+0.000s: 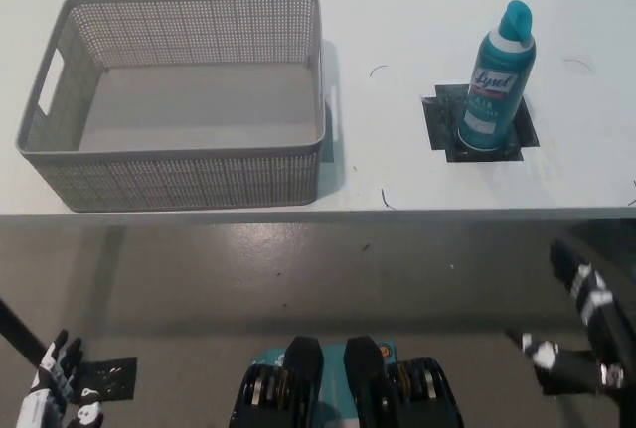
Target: Use the right hand to pick up an air purifying spray and put it inside a container
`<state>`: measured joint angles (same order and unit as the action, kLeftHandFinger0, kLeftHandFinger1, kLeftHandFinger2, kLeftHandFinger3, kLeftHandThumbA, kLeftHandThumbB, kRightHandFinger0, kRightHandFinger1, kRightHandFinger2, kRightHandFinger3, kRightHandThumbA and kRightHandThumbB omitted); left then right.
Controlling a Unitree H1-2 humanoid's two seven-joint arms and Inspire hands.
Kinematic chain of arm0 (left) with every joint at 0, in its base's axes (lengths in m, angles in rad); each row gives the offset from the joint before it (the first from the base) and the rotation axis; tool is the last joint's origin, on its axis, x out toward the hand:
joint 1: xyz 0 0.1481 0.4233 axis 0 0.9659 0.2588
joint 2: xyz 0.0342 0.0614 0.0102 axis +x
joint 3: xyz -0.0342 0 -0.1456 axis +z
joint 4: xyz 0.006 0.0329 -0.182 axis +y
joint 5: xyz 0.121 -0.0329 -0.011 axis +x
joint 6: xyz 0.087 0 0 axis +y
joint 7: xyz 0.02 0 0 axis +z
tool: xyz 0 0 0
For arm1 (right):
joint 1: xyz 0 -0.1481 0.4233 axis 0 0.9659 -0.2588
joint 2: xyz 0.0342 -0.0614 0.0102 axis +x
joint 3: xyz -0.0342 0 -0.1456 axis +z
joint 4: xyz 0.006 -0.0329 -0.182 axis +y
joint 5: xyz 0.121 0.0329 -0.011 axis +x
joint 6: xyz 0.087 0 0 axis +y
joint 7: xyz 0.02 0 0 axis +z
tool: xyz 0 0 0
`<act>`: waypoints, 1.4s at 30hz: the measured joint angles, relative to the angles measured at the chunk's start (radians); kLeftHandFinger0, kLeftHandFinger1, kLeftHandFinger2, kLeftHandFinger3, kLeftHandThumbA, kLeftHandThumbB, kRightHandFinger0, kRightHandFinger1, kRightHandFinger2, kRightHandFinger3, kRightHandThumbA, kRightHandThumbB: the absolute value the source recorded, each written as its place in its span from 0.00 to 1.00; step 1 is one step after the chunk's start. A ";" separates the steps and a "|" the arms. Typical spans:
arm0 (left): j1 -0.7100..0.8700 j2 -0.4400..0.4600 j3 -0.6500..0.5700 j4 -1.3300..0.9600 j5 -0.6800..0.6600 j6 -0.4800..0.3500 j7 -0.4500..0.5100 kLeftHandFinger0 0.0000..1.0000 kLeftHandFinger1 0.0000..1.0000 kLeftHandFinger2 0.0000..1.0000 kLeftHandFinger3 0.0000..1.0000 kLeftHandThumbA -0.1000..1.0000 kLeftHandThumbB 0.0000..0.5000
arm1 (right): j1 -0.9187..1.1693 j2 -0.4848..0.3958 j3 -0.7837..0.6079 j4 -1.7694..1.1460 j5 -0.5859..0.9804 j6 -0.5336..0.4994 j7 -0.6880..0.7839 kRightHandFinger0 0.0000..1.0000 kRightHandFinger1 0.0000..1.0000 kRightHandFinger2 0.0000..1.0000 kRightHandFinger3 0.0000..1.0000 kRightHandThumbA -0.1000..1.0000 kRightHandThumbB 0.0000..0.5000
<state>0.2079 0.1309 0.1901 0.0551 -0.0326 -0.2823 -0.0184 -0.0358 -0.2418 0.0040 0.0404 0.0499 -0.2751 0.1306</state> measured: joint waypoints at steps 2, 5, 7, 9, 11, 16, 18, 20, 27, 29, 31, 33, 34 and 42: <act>0.001 -0.004 0.002 0.000 -0.002 -0.003 0.000 1.00 1.00 1.00 1.00 0.33 1.00 | -0.052 0.000 -0.006 -0.001 0.014 0.023 0.002 1.00 1.00 1.00 1.00 0.82 0.88; 0.002 -0.007 0.006 0.000 -0.002 -0.007 0.000 1.00 1.00 1.00 1.00 0.33 1.00 | -0.122 -0.001 -0.013 0.005 0.031 0.061 0.007 1.00 1.00 1.00 1.00 0.84 0.91; 0.002 -0.008 0.010 0.000 -0.003 -0.012 0.000 1.00 1.00 1.00 1.00 0.35 1.00 | -0.194 -0.001 -0.019 0.033 0.045 0.093 0.012 1.00 1.00 1.00 1.00 0.87 0.93; 0.002 -0.010 0.013 0.000 -0.004 -0.014 0.000 1.00 1.00 1.00 1.00 0.33 1.00 | -0.241 -0.002 -0.021 0.068 0.048 0.110 0.015 1.00 1.00 1.00 1.00 0.93 1.00; 0.002 -0.012 0.015 0.000 -0.003 -0.017 0.000 1.00 1.00 1.00 1.00 0.32 1.00 | -0.286 -0.002 -0.021 0.109 0.046 0.126 0.017 1.00 1.00 1.00 1.00 0.93 0.99; 0.003 -0.018 0.020 0.000 -0.002 -0.027 0.001 1.00 1.00 1.00 1.00 0.30 1.00 | -0.397 -0.002 -0.021 0.237 0.043 0.142 0.018 1.00 1.00 1.00 1.00 0.94 1.00; 0.003 -0.020 0.021 0.000 -0.002 -0.030 0.001 1.00 1.00 1.00 1.00 0.29 1.00 | -0.432 -0.001 -0.021 0.279 0.043 0.147 0.018 1.00 1.00 1.00 1.00 0.94 1.00; 0.003 -0.022 0.022 0.001 -0.002 -0.032 0.001 1.00 1.00 1.00 1.00 0.28 1.00 | -0.459 0.001 -0.022 0.320 0.043 0.148 0.017 1.00 1.00 1.00 1.00 0.91 1.00; 0.000 -0.032 0.023 0.005 -0.003 -0.042 0.001 1.00 1.00 1.00 1.00 0.27 1.00 | -0.509 0.022 -0.071 0.394 0.066 0.147 0.017 1.00 1.00 1.00 1.00 0.92 1.00; -0.001 -0.033 0.028 0.005 -0.003 -0.042 0.002 1.00 1.00 1.00 1.00 0.27 1.00 | -0.509 0.027 -0.093 0.402 0.078 0.148 0.017 1.00 1.00 1.00 1.00 0.92 0.88; -0.002 -0.032 0.031 0.005 -0.004 -0.042 0.002 1.00 1.00 1.00 1.00 0.27 1.00 | -0.506 0.027 -0.117 0.402 0.089 0.148 0.015 1.00 1.00 1.00 1.00 0.90 0.75; -0.003 -0.032 0.032 0.005 -0.006 -0.042 0.002 1.00 1.00 1.00 1.00 0.27 1.00 | -0.502 0.027 -0.136 0.402 0.094 0.148 0.015 1.00 1.00 1.00 1.00 0.87 0.60; -0.003 -0.033 0.032 0.005 -0.006 -0.042 0.002 1.00 1.00 1.00 1.00 0.27 1.00 | -0.500 0.027 -0.140 0.402 0.096 0.148 0.015 1.00 1.00 1.00 1.00 0.85 0.57; -0.002 -0.035 0.032 0.005 -0.008 -0.042 0.002 1.00 1.00 1.00 1.00 0.27 1.00 | -0.492 0.027 -0.161 0.430 0.109 0.147 0.015 1.00 1.00 1.00 1.00 0.85 0.82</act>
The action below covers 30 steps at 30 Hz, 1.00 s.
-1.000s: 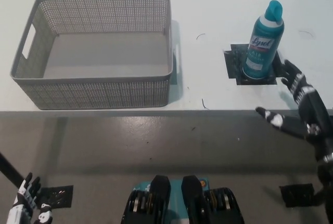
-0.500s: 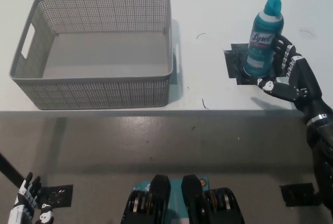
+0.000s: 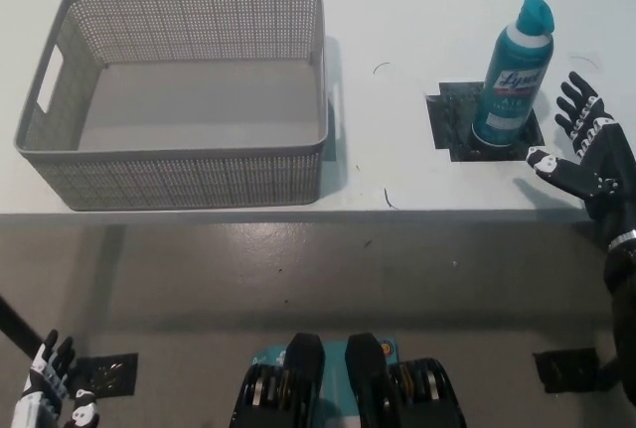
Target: Use the right hand to pick up an air purifying spray and put it inside a container
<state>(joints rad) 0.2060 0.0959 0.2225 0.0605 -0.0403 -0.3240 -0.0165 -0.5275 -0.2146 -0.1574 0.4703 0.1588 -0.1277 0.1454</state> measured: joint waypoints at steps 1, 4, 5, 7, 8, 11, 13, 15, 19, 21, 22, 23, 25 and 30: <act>-0.001 0.000 0.000 0.000 0.000 0.000 0.000 1.00 1.00 1.00 1.00 0.27 1.00 | 0.000 0.000 0.000 0.002 0.001 0.000 0.000 1.00 1.00 1.00 1.00 0.86 0.85; -0.002 0.000 0.000 0.000 0.000 0.000 0.000 1.00 1.00 1.00 1.00 0.27 1.00 | -0.004 0.000 -0.001 0.013 0.001 0.000 -0.002 1.00 1.00 1.00 1.00 0.86 0.91; -0.003 0.000 0.000 0.000 -0.001 0.000 0.000 1.00 1.00 1.00 1.00 0.27 1.00 | -0.006 0.000 -0.002 0.018 0.001 0.000 -0.003 1.00 1.00 1.00 1.00 0.87 0.93; -0.004 0.000 0.000 0.000 -0.001 0.001 0.000 1.00 1.00 1.00 1.00 0.24 1.00 | -0.008 0.000 -0.004 0.029 0.001 0.000 -0.006 1.00 1.00 1.00 1.00 0.88 0.94; -0.005 0.000 0.000 0.000 -0.002 0.001 0.000 1.00 1.00 1.00 1.00 0.25 1.00 | -0.009 0.000 -0.004 0.032 0.001 -0.001 -0.007 1.00 1.00 1.00 1.00 0.88 0.97; -0.008 0.000 0.000 0.000 -0.003 0.002 0.000 1.00 1.00 1.00 1.00 0.25 1.00 | -0.016 0.000 -0.008 0.046 0.001 -0.001 -0.012 1.00 1.00 1.00 1.00 0.88 0.95; -0.012 0.000 0.000 0.000 -0.004 0.002 0.000 1.00 1.00 1.00 1.00 0.26 1.00 | -0.029 0.000 -0.012 0.069 0.001 -0.001 -0.016 1.00 1.00 1.00 1.00 0.87 0.91; -0.014 0.000 0.000 0.000 -0.005 0.002 0.000 1.00 1.00 1.00 1.00 0.27 1.00 | -0.046 0.001 -0.015 0.089 0.001 -0.002 -0.020 1.00 1.00 1.00 1.00 0.86 0.89; -0.015 0.000 0.000 0.000 -0.010 0.002 0.000 1.00 1.00 1.00 1.00 0.25 1.00 | -0.083 0.001 -0.021 0.136 0.003 -0.008 -0.022 1.00 1.00 1.00 1.00 0.87 0.82; -0.015 0.000 0.000 0.000 -0.011 0.002 0.000 1.00 1.00 1.00 1.00 0.24 1.00 | -0.105 0.001 -0.023 0.170 0.004 -0.017 -0.022 1.00 1.00 1.00 1.00 0.86 0.78; -0.015 0.000 0.000 0.000 -0.011 0.002 0.000 1.00 1.00 1.00 1.00 0.25 1.00 | -0.119 0.001 -0.025 0.194 0.005 -0.019 -0.022 1.00 1.00 1.00 1.00 0.86 0.79; -0.015 0.000 0.000 0.000 -0.012 0.002 0.000 1.00 1.00 1.00 1.00 0.26 1.00 | -0.128 0.001 -0.026 0.209 0.005 -0.020 -0.022 1.00 1.00 1.00 1.00 0.86 0.81; -0.015 0.000 0.000 0.000 -0.012 0.002 0.000 1.00 1.00 1.00 1.00 0.26 1.00 | -0.150 0.001 -0.028 0.245 0.007 -0.023 -0.022 1.00 1.00 1.00 1.00 0.84 0.87; -0.015 0.000 0.000 -0.001 -0.008 0.002 0.001 1.00 1.00 1.00 1.00 0.27 1.00 | -0.201 0.001 -0.031 0.361 0.013 -0.049 -0.017 1.00 1.00 1.00 1.00 0.80 0.90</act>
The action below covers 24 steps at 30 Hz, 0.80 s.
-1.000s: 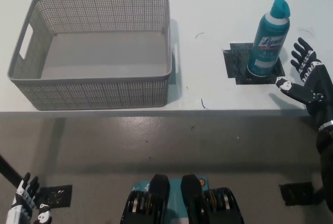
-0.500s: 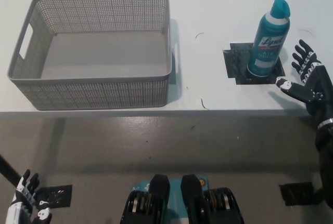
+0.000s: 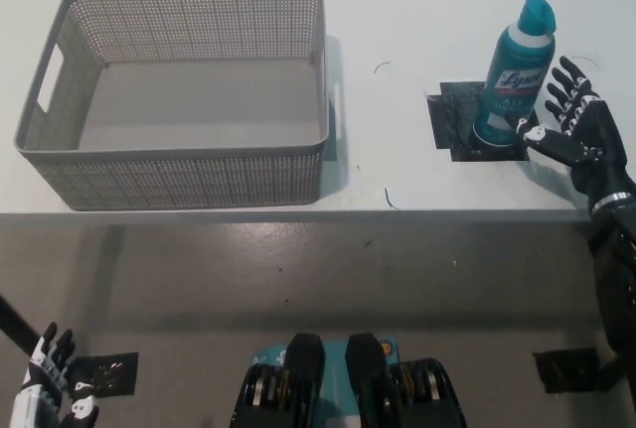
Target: Use the right hand to pick up an air purifying spray and put it inside a container
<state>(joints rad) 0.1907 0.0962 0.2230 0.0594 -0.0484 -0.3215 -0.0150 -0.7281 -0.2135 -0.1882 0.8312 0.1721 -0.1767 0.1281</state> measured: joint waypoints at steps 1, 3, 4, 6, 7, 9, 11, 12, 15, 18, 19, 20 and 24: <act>0.000 0.000 0.000 0.000 0.000 0.000 0.000 1.00 1.00 1.00 1.00 0.27 1.00 | -0.013 0.000 -0.003 0.031 0.003 -0.008 0.002 1.00 1.00 1.00 1.00 0.79 0.92; -0.001 0.000 0.001 -0.001 -0.001 0.000 0.000 1.00 1.00 1.00 1.00 0.26 1.00 | -0.041 0.000 -0.011 0.096 0.010 -0.021 0.007 1.00 1.00 1.00 1.00 0.78 0.97; -0.002 0.001 0.002 -0.001 -0.002 0.000 0.000 1.00 1.00 1.00 1.00 0.24 1.00 | -0.055 0.000 -0.015 0.125 0.013 -0.030 0.010 1.00 1.00 1.00 1.00 0.78 0.97; -0.004 0.002 0.003 -0.003 -0.004 0.000 0.000 1.00 1.00 1.00 1.00 0.24 1.00 | -0.084 0.000 -0.020 0.183 0.018 -0.050 0.018 1.00 1.00 1.00 1.00 0.77 0.94; -0.005 0.003 0.003 -0.003 -0.005 0.000 -0.001 1.00 1.00 1.00 1.00 0.24 1.00 | -0.093 0.000 -0.022 0.200 0.021 -0.058 0.021 1.00 1.00 1.00 1.00 0.77 0.94; -0.006 0.003 0.004 -0.008 -0.006 0.002 0.000 1.00 1.00 1.00 1.00 0.25 1.00 | -0.117 0.002 -0.024 0.251 0.026 -0.079 0.025 1.00 1.00 1.00 1.00 0.77 0.94; -0.006 0.003 0.004 -0.012 -0.006 0.004 0.000 1.00 1.00 1.00 1.00 0.24 1.00 | -0.141 0.004 -0.023 0.307 0.028 -0.100 0.027 1.00 1.00 1.00 1.00 0.78 1.00; -0.005 0.003 0.004 -0.014 -0.007 0.004 0.000 1.00 1.00 1.00 1.00 0.23 1.00 | -0.149 0.005 -0.023 0.333 0.029 -0.110 0.028 1.00 1.00 1.00 1.00 0.77 1.00; -0.005 0.003 0.004 -0.022 -0.011 0.006 -0.001 1.00 1.00 1.00 1.00 0.22 1.00 | -0.169 0.010 -0.020 0.391 0.028 -0.134 0.028 1.00 1.00 1.00 1.00 0.77 1.00; -0.005 0.003 0.003 -0.022 -0.011 0.006 -0.001 1.00 1.00 1.00 1.00 0.24 1.00 | -0.191 0.011 -0.016 0.442 0.028 -0.161 0.026 1.00 1.00 1.00 1.00 0.76 1.00; -0.005 0.003 0.003 -0.022 -0.011 0.006 -0.001 1.00 1.00 1.00 1.00 0.26 1.00 | -0.199 0.011 -0.013 0.455 0.027 -0.166 0.024 1.00 1.00 1.00 1.00 0.75 1.00; -0.005 0.003 0.003 -0.022 -0.011 0.006 -0.001 1.00 1.00 1.00 1.00 0.26 1.00 | -0.207 0.012 -0.012 0.467 0.027 -0.168 0.022 1.00 1.00 1.00 1.00 0.74 1.00; -0.006 0.003 0.002 -0.022 -0.011 0.007 -0.001 1.00 1.00 1.00 1.00 0.21 1.00 | -0.229 0.017 -0.011 0.496 0.027 -0.169 0.012 1.00 1.00 1.00 1.00 0.20 0.71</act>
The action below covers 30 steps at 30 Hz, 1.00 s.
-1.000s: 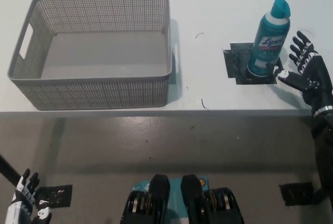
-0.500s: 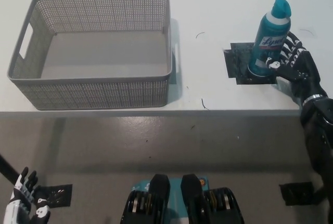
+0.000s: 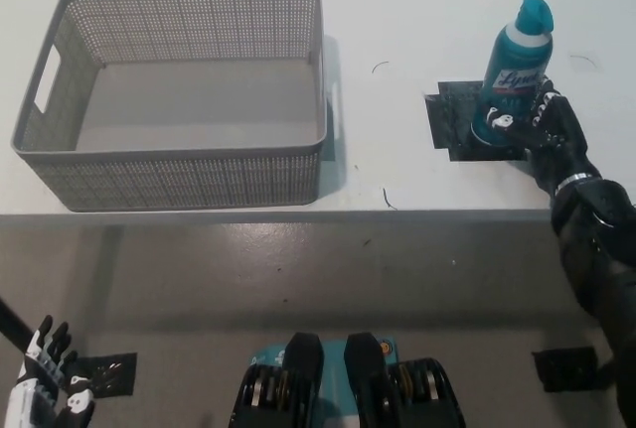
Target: Use the right hand to pick up an air purifying spray and put it inside a container
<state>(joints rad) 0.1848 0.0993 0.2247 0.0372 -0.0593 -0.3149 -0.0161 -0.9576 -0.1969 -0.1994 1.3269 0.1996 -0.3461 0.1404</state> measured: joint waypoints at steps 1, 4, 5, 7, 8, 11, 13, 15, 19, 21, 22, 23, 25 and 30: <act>0.000 0.000 -0.001 0.000 0.000 0.000 0.000 1.00 1.00 1.00 1.00 0.21 1.00 | -0.003 0.003 -0.001 0.002 0.000 0.000 -0.012 1.00 0.99 0.96 0.87 0.14 0.69; -0.002 0.000 -0.001 0.000 0.001 0.000 0.000 1.00 1.00 1.00 1.00 0.20 1.00 | -0.007 0.020 -0.013 0.001 0.000 -0.002 -0.069 0.65 0.57 0.56 0.48 0.04 0.59; -0.003 0.000 -0.001 0.000 0.001 0.000 0.000 1.00 1.00 1.00 1.00 0.20 1.00 | -0.009 0.027 -0.015 0.000 0.000 -0.003 -0.095 0.59 0.52 0.53 0.48 0.06 0.62; -0.004 0.000 -0.001 0.000 0.001 0.001 0.000 1.00 1.00 1.00 1.00 0.21 1.00 | -0.010 0.038 -0.015 -0.005 -0.002 -0.003 -0.136 0.49 0.46 0.50 0.48 0.05 0.62; -0.004 0.001 -0.001 0.000 0.003 0.001 0.000 1.00 1.00 1.00 1.00 0.19 1.00 | -0.010 0.044 -0.015 -0.011 -0.004 -0.004 -0.155 0.45 0.47 0.52 0.49 0.03 0.63; -0.005 0.001 -0.003 0.000 0.006 0.002 -0.001 1.00 1.00 1.00 1.00 0.20 1.00 | -0.009 0.060 -0.015 -0.049 -0.006 -0.002 -0.189 0.45 0.48 0.53 0.50 0.01 0.67; -0.005 0.001 -0.004 0.000 0.006 0.003 -0.001 1.00 1.00 1.00 1.00 0.20 1.00 | -0.008 0.069 -0.017 -0.107 -0.005 0.007 -0.200 0.43 0.46 0.52 0.47 0.02 0.69; -0.005 0.000 -0.004 0.000 0.007 0.004 -0.002 1.00 1.00 1.00 1.00 0.20 1.00 | -0.007 0.076 -0.018 -0.174 -0.005 0.015 -0.208 0.42 0.42 0.47 0.47 0.04 0.69; -0.004 0.000 -0.004 0.001 0.007 0.008 -0.003 1.00 1.00 1.00 1.00 0.23 1.00 | -0.005 0.086 -0.010 -0.311 -0.013 0.039 -0.222 0.37 0.35 0.39 0.44 0.06 0.71; -0.004 0.000 -0.004 0.001 0.007 0.010 -0.004 1.00 1.00 1.00 1.00 0.23 1.00 | -0.004 0.089 0.000 -0.378 -0.022 0.060 -0.229 0.39 0.36 0.40 0.45 0.01 0.69; -0.004 0.000 -0.004 0.001 0.007 0.010 -0.004 1.00 1.00 1.00 1.00 0.24 1.00 | -0.004 0.091 0.003 -0.409 -0.024 0.071 -0.232 0.38 0.36 0.41 0.46 0.02 0.71; -0.004 0.000 -0.004 0.001 0.007 0.011 -0.004 1.00 1.00 1.00 1.00 0.24 1.00 | -0.005 0.093 0.007 -0.452 -0.027 0.087 -0.236 0.40 0.37 0.42 0.44 0.03 0.72; -0.003 0.001 -0.004 0.001 0.008 0.012 -0.004 1.00 1.00 1.00 1.00 0.26 1.00 | -0.012 0.096 0.021 -0.513 -0.036 0.116 -0.243 0.41 0.34 0.40 0.42 0.06 0.78; -0.002 0.001 -0.007 0.001 0.009 0.013 -0.005 1.00 1.00 1.00 1.00 0.23 1.00 | -0.080 0.108 0.069 -0.598 -0.067 0.190 -0.257 0.40 0.35 0.40 0.39 0.04 0.77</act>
<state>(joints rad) 0.1832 0.1002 0.2182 0.0379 -0.0499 -0.3023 -0.0206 -1.0375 -0.0893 -0.1301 0.7288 0.1329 -0.1558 -0.1163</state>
